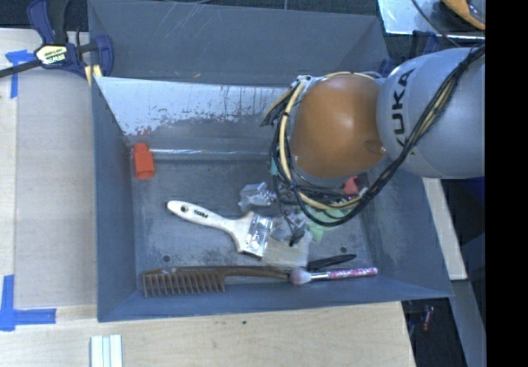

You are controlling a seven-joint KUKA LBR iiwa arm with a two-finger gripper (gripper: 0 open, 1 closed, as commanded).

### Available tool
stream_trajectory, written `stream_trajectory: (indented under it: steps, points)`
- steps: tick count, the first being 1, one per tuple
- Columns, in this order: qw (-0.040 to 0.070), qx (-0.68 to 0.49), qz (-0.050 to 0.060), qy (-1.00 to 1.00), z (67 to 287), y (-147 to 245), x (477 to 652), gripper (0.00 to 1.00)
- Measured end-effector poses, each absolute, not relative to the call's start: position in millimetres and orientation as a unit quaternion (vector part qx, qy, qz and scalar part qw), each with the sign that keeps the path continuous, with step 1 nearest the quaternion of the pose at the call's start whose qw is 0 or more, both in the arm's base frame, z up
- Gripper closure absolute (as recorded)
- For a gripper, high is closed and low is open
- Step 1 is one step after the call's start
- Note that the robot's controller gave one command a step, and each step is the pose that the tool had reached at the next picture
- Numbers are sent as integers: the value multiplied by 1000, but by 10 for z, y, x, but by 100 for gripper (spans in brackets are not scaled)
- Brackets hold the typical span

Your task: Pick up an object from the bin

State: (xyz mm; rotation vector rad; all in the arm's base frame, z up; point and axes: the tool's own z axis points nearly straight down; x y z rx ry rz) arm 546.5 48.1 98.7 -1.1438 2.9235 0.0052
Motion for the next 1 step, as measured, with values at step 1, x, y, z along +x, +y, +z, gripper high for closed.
stream_trajectory:
  steps: [1]
  points:
    - [3,-364,0,931,1250,472,5476,100]
